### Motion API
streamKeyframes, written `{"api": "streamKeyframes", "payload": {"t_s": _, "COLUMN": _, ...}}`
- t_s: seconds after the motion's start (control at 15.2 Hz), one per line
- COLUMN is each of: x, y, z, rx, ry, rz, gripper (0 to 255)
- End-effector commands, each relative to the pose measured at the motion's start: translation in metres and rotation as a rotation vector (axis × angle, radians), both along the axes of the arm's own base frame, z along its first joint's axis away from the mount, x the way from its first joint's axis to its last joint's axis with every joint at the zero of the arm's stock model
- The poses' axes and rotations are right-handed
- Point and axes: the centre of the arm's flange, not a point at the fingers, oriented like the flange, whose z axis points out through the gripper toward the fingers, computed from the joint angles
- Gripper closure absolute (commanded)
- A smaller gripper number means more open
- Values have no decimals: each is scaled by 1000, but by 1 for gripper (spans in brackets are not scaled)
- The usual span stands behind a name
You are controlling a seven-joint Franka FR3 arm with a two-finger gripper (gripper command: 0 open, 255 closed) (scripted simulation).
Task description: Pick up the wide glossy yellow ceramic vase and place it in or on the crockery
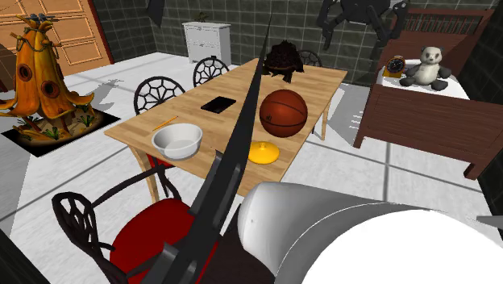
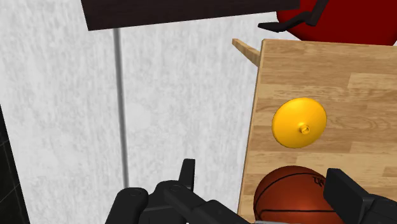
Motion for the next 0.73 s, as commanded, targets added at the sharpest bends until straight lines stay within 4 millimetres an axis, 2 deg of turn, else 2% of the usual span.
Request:
{"api": "streamKeyframes", "payload": {"t_s": 0.0, "x": 0, "y": 0, "z": 0, "rx": 0, "ry": 0, "rz": 0, "gripper": 0}}
{"api": "streamKeyframes", "payload": {"t_s": 0.66, "x": 64, "y": 63, "z": -100, "rx": -1, "ry": 42, "rz": 4, "gripper": 0}}
